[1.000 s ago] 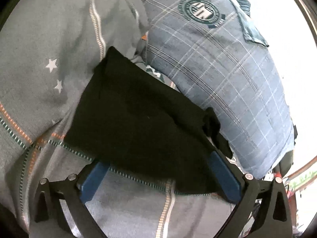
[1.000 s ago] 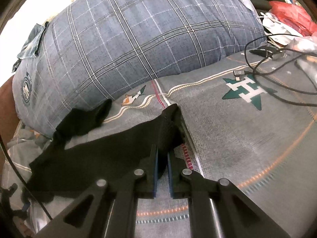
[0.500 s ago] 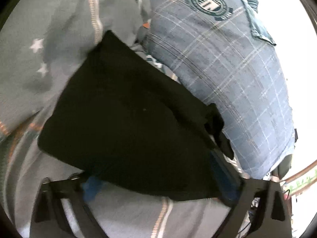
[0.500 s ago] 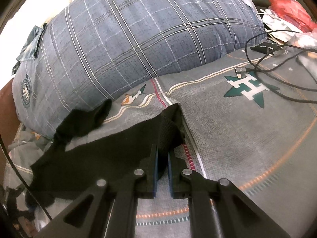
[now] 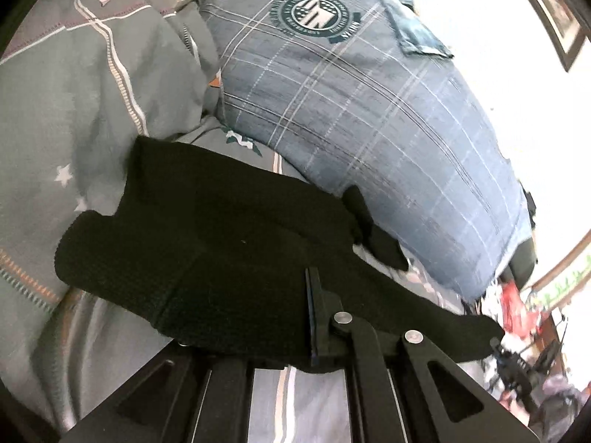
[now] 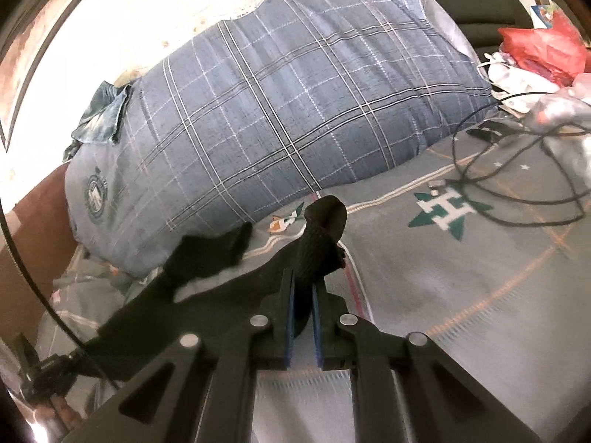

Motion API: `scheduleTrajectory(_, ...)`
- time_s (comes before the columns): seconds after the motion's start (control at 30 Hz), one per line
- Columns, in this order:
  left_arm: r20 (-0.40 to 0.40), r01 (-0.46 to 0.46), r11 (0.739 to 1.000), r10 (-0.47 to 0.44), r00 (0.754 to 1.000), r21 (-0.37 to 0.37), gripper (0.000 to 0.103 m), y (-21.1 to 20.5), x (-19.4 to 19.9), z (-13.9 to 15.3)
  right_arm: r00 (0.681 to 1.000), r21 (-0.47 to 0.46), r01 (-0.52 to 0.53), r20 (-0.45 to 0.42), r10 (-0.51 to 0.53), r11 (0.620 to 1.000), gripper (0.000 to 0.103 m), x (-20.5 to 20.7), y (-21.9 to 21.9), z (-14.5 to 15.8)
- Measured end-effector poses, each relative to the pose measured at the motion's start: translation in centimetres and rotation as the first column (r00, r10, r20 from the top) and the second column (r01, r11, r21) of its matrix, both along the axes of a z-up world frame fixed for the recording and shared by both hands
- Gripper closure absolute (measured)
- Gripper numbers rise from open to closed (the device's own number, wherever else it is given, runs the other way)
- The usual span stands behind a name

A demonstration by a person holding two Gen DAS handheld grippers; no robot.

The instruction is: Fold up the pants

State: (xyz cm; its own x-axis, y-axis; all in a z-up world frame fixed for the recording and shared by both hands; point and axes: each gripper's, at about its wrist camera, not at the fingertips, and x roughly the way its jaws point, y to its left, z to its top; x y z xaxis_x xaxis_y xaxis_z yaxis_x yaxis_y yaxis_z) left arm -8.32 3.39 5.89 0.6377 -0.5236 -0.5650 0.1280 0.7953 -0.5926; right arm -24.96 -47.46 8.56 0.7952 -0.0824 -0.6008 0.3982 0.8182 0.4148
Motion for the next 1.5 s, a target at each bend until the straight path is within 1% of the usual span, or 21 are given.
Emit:
scheduleTrajectory(0.1,-0.045,0.034,0.999,-0.032,0.998,0.032,0.098,0.8,-1.9,-0.8,0.999,-0.015,-0.006,-0.050,0.005,1.000,0.096,-1.6,0.0,-0.5)
scheduleTrajectory(0.2,-0.120,0.053,0.996,-0.044,0.992,0.071,0.097,0.9,-2.8,-2.8,0.988,-0.019,-0.005,-0.154,0.002,1.000,0.096,-1.8,-0.3,-2.5)
scheduleTrajectory(0.3,-0.196,0.057,0.995,-0.039,0.980,0.086,0.094,0.4,-2.8,-4.7,0.962,-0.022,-0.007,-0.273,0.001,1.000,0.096,-0.9,-0.4,-5.2)
scheduleTrajectory(0.33,-0.207,0.051,0.995,-0.032,0.978,0.089,0.091,0.5,-3.0,-5.2,0.948,-0.046,-0.007,-0.317,-0.008,0.999,0.095,-0.5,-0.3,-6.1)
scheduleTrajectory(0.4,-0.191,0.042,0.994,-0.023,0.981,0.099,0.087,0.2,-2.8,-4.8,0.933,-0.071,-0.010,-0.360,-0.016,0.997,0.092,0.0,-0.1,-7.0)
scheduleTrajectory(0.43,-0.191,0.047,0.993,-0.025,0.981,0.112,0.084,0.1,-2.8,-4.5,0.932,-0.082,0.003,-0.360,-0.032,0.997,0.086,0.0,-0.1,-7.0)
scheduleTrajectory(0.47,-0.192,0.047,0.990,-0.022,0.981,0.129,0.075,0.1,-2.8,-4.1,0.933,-0.086,0.013,-0.358,-0.043,0.996,0.084,0.0,-0.2,-6.8)
scheduleTrajectory(0.57,-0.183,0.064,0.985,-0.033,0.983,0.163,0.061,0.3,-3.7,-2.9,0.942,-0.092,0.036,-0.328,-0.065,0.995,0.082,-0.4,-0.3,-5.7)
scheduleTrajectory(0.63,-0.161,0.068,0.979,-0.037,0.986,0.190,0.053,0.6,-4.8,-1.9,0.950,-0.115,0.038,-0.304,-0.072,0.993,0.080,-0.5,0.0,-4.5)
scheduleTrajectory(0.7,-0.133,0.067,0.976,-0.040,0.990,0.208,0.050,0.8,-5.6,-0.6,0.958,-0.150,0.020,-0.279,-0.061,0.989,0.079,-0.3,0.6,-3.2)
scheduleTrajectory(0.73,-0.123,0.068,0.974,-0.042,0.991,0.214,0.047,0.8,-6.1,-0.1,0.963,-0.155,-0.001,-0.267,-0.041,0.988,0.077,0.0,1.0,-2.7)
scheduleTrajectory(0.77,-0.114,0.069,0.972,-0.045,0.993,0.226,0.043,0.8,-6.5,0.5,0.967,-0.156,-0.025,-0.254,-0.016,0.987,0.071,0.4,1.6,-2.1)
scheduleTrajectory(0.83,-0.099,0.082,0.966,-0.060,0.993,0.244,0.040,0.9,-7.5,1.6,0.969,-0.177,-0.042,-0.246,-0.002,0.983,0.063,1.0,2.5,-1.4)
scheduleTrajectory(0.9,-0.097,0.093,0.962,-0.070,0.993,0.259,0.039,1.1,-8.2,2.3,0.969,-0.226,-0.029,-0.244,-0.027,0.974,0.063,1.6,3.2,-0.8)
scheduleTrajectory(0.93,-0.092,0.092,0.961,-0.070,0.993,0.262,0.037,1.4,-8.8,2.6,0.972,-0.223,-0.033,-0.235,-0.021,0.974,0.062,1.9,3.4,-0.6)
scheduleTrajectory(1.03,-0.074,0.093,0.961,-0.077,0.994,0.258,0.035,2.3,-10.1,3.9,0.976,-0.151,-0.099,-0.210,0.066,0.984,0.062,3.0,4.1,-0.5)
scheduleTrajectory(1.1,-0.064,0.096,0.961,-0.082,0.995,0.259,0.033,2.6,-10.1,4.3,0.969,-0.155,-0.147,-0.219,0.111,0.977,0.062,3.9,5.3,-0.7)
scheduleTrajectory(1.17,-0.045,0.089,0.963,-0.080,0.996,0.254,0.028,2.8,-10.2,4.8,0.959,-0.160,-0.205,-0.228,0.166,0.966,0.062,4.7,6.8,-1.0)
scheduleTrajectory(1.23,-0.034,0.079,0.965,-0.073,0.997,0.250,0.026,2.8,-9.8,4.7,0.947,-0.149,-0.256,-0.235,0.218,0.955,0.062,5.5,8.3,-1.6)
scheduleTrajectory(1.3,-0.044,0.081,0.968,-0.073,0.996,0.239,0.024,2.6,-9.1,4.2,0.935,-0.133,-0.297,-0.244,0.259,0.946,0.062,6.4,9.8,-2.3)
scheduleTrajectory(1.5,-0.104,0.097,0.964,-0.074,0.992,0.249,0.024,0.8,-6.6,0.9,0.887,-0.081,-0.402,-0.281,0.367,0.912,0.062,8.6,13.4,-5.0)
